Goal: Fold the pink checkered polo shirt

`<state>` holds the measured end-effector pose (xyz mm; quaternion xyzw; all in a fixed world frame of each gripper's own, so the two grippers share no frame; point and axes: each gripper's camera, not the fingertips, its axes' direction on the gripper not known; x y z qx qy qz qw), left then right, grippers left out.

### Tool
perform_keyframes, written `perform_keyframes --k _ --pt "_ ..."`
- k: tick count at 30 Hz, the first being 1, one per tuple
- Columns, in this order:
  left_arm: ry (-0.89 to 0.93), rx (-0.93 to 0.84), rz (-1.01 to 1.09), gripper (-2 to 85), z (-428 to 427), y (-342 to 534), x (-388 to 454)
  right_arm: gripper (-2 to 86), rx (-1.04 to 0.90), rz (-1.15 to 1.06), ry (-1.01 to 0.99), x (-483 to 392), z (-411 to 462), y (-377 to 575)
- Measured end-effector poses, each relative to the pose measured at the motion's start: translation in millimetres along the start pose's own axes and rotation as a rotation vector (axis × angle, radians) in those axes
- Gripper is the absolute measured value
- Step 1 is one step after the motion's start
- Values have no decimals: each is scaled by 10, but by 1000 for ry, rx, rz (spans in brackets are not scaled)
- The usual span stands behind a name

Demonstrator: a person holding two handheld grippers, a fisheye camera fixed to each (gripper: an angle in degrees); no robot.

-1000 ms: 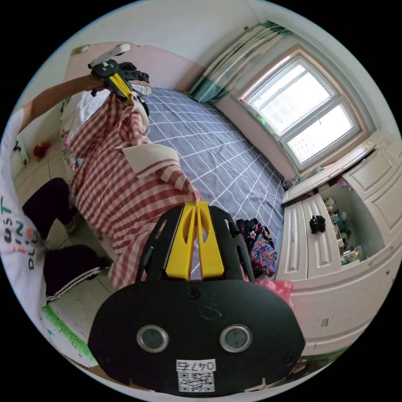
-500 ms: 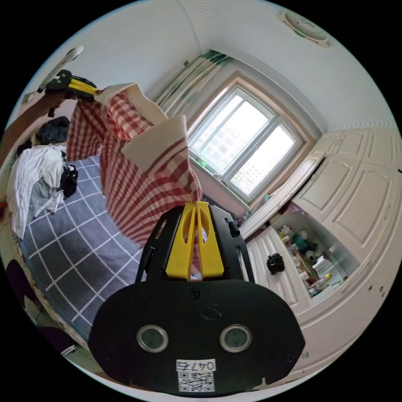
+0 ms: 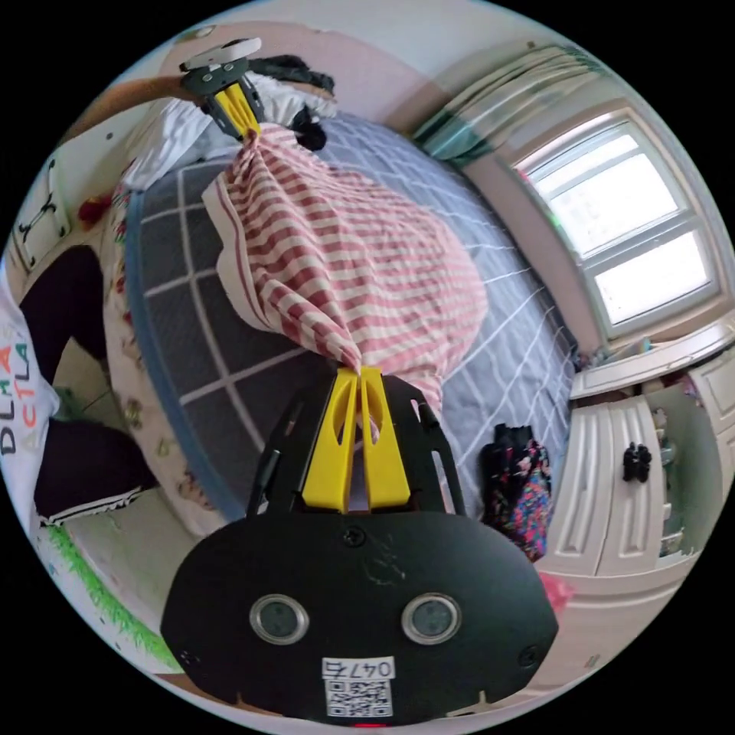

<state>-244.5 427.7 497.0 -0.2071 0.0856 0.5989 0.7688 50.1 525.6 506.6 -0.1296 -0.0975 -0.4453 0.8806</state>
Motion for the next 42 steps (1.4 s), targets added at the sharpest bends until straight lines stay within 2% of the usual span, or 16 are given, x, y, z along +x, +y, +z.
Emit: perform_keyframes --k 3,11,13,15,16,19,23,25,29,33,34,37,38,40,42 --pt "127 -36 51 -4 250 32 299 0 -51 2 -103 -286 274 223" --pt "204 -25 -77 32 358 366 269 80 -171 159 -259 -223 727 622" --pt "215 5 -149 47 270 570 196 75 -108 226 -224 -139 594 745" --pt "238 106 -254 55 99 852 146 67 51 239 -202 -140 336 803" --pt "246 135 -279 56 60 910 146 61 130 203 -184 -200 198 788" --pt "292 244 -283 54 -52 980 287 59 203 100 -213 -404 137 641" --pt "190 253 -89 45 47 677 691 56 175 -209 -150 -864 374 309" --pt "213 274 -44 40 165 564 802 54 179 -294 -163 -965 493 165" --pt "341 358 -70 33 460 355 853 34 118 -331 -167 -871 926 -92" --pt "300 344 -65 31 727 175 849 4 77 -284 -186 -568 1264 -234" --pt "306 351 -65 31 739 163 836 0 72 -197 -231 -375 1344 -287" --pt "328 411 -85 41 693 183 728 5 -38 64 -618 209 1656 -386" --pt "352 415 -94 50 675 209 687 12 18 121 -703 363 1673 -341" --pt "370 394 -71 68 660 248 707 29 99 111 -732 455 1569 -241" --pt "260 379 -16 97 646 295 897 37 137 41 -666 388 1390 -107"
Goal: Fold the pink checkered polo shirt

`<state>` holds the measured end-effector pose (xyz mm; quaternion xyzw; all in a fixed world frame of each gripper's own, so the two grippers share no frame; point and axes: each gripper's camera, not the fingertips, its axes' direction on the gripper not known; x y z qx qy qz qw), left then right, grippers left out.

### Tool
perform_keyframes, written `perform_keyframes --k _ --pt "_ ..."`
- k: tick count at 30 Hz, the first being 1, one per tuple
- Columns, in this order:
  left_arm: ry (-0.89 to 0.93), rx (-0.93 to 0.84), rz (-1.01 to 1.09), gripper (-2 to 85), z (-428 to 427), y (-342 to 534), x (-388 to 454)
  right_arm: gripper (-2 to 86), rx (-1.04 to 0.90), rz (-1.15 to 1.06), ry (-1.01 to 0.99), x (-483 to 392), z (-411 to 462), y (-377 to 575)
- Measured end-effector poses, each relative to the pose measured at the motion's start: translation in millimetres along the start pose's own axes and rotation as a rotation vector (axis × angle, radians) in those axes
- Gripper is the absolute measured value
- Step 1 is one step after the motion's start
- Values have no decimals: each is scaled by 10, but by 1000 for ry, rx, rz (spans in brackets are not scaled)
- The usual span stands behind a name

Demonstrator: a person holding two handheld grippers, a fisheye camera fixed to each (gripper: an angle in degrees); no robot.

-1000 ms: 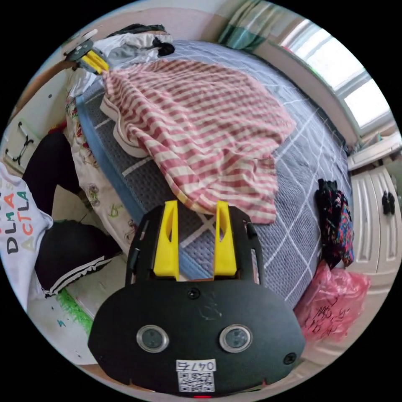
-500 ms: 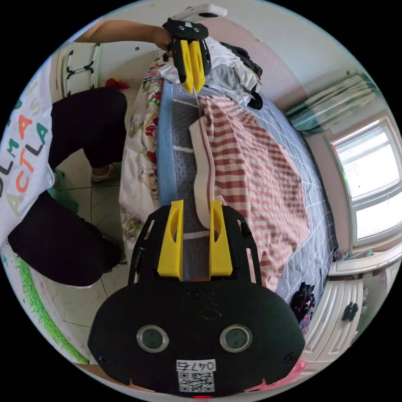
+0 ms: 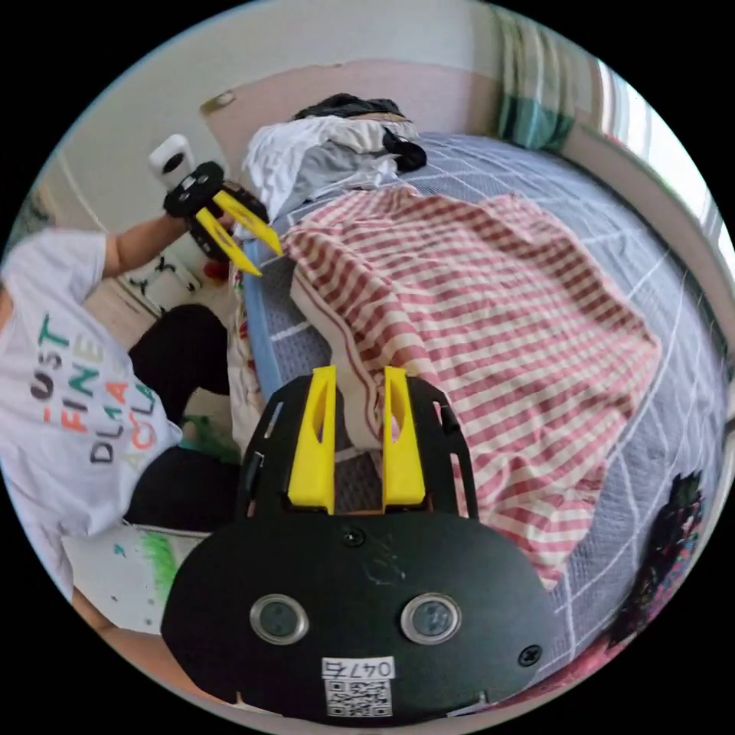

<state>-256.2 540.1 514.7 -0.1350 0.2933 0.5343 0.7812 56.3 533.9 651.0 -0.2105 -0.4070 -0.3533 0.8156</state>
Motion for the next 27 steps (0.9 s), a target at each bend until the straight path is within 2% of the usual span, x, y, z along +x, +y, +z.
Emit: perform_keyframes --k 3,5,8,13,16,18,22,25,27 --pt "-175 -42 70 113 142 22 172 25 12 -197 238 -470 -22 285" --pt "-187 -73 92 115 278 24 191 34 -60 -297 387 -662 162 428" --pt "-139 -128 84 118 485 30 152 50 -164 -328 450 -626 402 489" --pt "-126 -149 66 113 671 77 61 27 -172 -329 526 -470 505 511" --pt "-116 -133 57 64 748 97 -10 7 -193 -293 587 -311 522 536" --pt "-172 -128 43 16 781 111 -80 2 -200 -260 567 -203 505 549" --pt "-65 -158 -28 2 699 76 -253 -2 -165 21 307 84 193 508" --pt "103 -86 -137 -1 460 84 -450 -2 -59 217 45 230 -177 560" --pt "287 40 -241 -1 234 143 -667 -2 12 308 -82 296 -387 632"
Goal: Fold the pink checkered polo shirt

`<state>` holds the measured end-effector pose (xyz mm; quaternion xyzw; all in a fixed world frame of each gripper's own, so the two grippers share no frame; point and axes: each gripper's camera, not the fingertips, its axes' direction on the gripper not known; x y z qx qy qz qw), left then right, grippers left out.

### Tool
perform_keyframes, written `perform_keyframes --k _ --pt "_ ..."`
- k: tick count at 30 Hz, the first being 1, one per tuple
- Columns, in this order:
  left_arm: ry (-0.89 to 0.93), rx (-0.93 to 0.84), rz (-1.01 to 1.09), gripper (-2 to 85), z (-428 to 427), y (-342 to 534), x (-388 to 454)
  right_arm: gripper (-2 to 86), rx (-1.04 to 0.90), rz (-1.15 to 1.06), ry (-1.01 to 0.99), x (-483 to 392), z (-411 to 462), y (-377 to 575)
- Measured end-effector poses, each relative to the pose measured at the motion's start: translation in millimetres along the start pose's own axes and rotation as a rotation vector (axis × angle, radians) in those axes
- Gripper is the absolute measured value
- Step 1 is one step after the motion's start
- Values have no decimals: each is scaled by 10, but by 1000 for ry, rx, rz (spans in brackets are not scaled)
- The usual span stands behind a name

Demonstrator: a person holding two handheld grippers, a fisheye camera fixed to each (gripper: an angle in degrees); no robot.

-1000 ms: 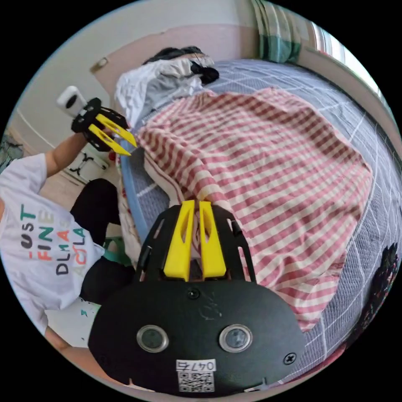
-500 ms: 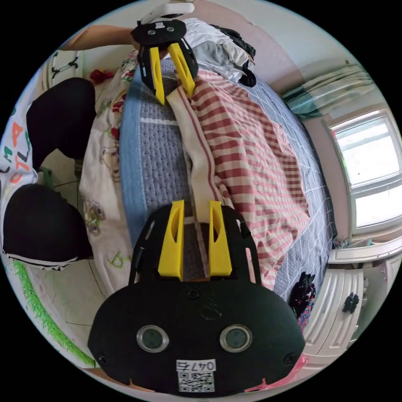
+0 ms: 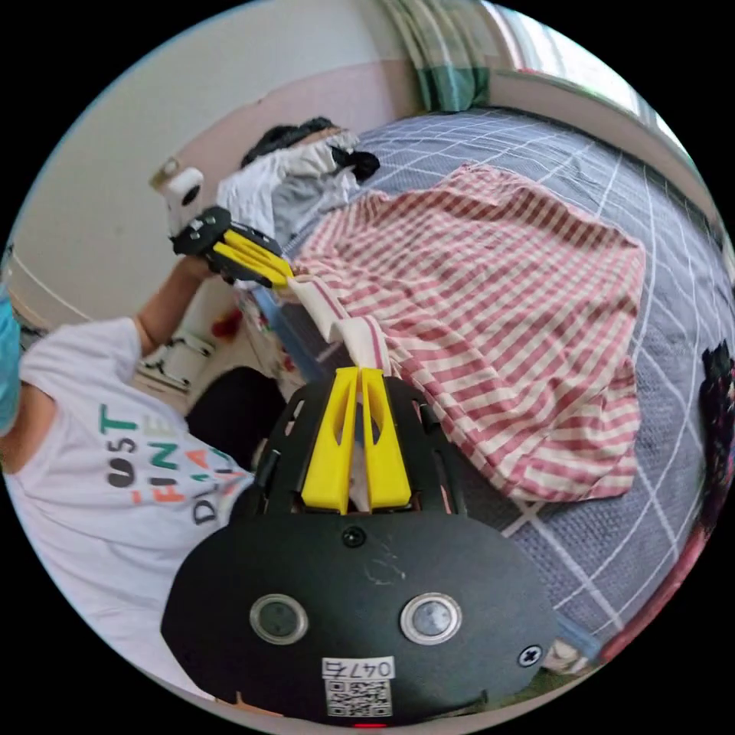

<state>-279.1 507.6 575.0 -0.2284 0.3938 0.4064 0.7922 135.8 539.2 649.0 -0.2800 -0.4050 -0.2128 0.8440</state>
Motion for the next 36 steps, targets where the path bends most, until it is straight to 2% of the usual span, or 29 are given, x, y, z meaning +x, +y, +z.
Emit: perform_keyframes --k 3,7,10,13,18,22,25,28,30,33,36 --pt "142 47 -62 -1 -150 78 -187 -1 45 47 -17 73 -224 121" --pt "140 -62 -87 0 112 258 -238 7 -65 55 21 234 28 275" --pt "153 -110 -150 -1 376 453 -235 46 -145 -23 54 264 371 374" --pt "84 -86 -201 -2 378 644 -134 63 -47 -40 48 235 198 510" --pt "-180 -5 -150 -7 97 764 265 29 83 35 270 335 -256 904" --pt "-186 57 -111 -8 46 645 351 6 102 -5 221 225 -166 827" --pt "-208 64 -87 -8 146 437 306 -1 64 -48 315 82 145 649" --pt "-264 -33 -52 -8 374 252 272 -4 -18 -120 187 -78 444 666" --pt "-311 -133 -20 -8 624 198 267 -3 -82 -174 232 -239 604 763" --pt "-325 -212 -34 -8 878 207 213 10 -3 -133 306 -271 461 872" --pt "-312 -94 -49 -8 723 191 296 30 180 25 418 -79 -51 1050"
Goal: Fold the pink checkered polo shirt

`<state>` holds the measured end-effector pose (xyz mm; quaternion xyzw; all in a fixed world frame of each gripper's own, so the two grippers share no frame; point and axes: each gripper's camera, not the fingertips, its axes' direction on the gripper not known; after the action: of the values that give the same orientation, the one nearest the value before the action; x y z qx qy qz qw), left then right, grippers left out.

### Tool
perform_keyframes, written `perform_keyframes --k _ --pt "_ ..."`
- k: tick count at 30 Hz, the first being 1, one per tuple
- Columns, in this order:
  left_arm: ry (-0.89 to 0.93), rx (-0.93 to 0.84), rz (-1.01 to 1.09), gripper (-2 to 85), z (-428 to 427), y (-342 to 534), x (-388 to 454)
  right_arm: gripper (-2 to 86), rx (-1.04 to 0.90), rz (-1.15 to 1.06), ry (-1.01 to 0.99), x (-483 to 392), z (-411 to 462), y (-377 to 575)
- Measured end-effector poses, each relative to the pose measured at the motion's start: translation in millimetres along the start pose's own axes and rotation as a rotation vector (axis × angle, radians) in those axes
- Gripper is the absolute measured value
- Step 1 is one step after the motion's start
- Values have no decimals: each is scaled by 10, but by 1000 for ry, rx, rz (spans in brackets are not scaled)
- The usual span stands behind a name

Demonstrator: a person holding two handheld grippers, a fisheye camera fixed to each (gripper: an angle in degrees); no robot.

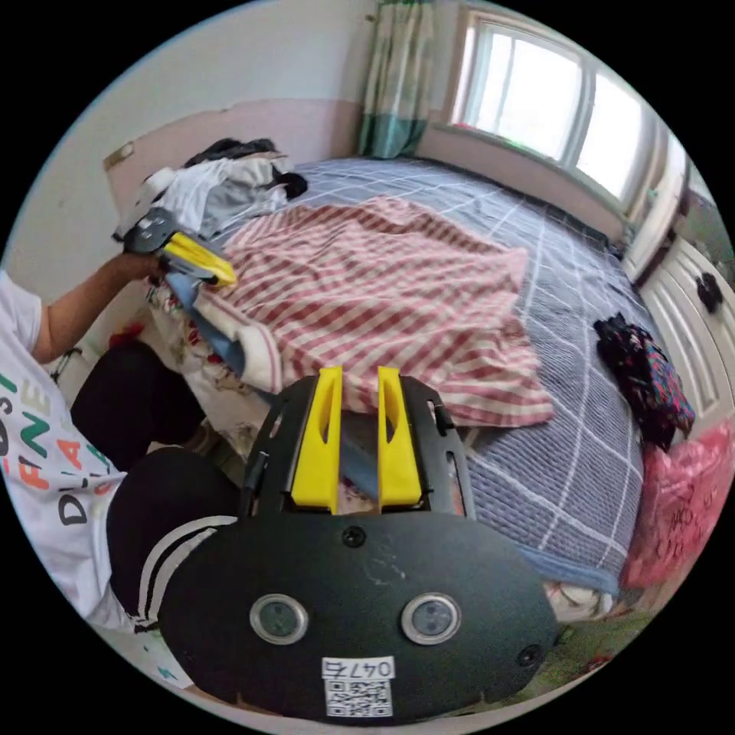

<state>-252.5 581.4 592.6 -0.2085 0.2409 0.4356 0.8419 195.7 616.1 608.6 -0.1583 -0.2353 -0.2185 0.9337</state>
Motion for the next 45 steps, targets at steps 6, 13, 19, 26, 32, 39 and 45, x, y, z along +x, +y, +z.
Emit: perform_keyframes --k 6,13,19,26,32,39,45 --pt "93 215 109 -8 -362 -370 295 55 7 451 142 1020 -145 366" --pt "6 152 220 -8 299 -1057 916 69 -24 672 240 1427 312 214" --pt "156 112 202 -8 609 -1053 974 -2 -46 470 351 1017 275 -150" --pt "314 101 216 -8 745 -1011 939 4 -224 430 446 886 174 -229" --pt "368 285 55 -8 146 -544 420 56 -58 480 505 715 -97 -485" --pt "63 218 -531 8 -165 824 -894 30 162 -43 227 -376 -203 -1940" --pt "-85 95 -536 63 -157 1084 -1155 12 64 -298 -86 -1292 326 -2906"
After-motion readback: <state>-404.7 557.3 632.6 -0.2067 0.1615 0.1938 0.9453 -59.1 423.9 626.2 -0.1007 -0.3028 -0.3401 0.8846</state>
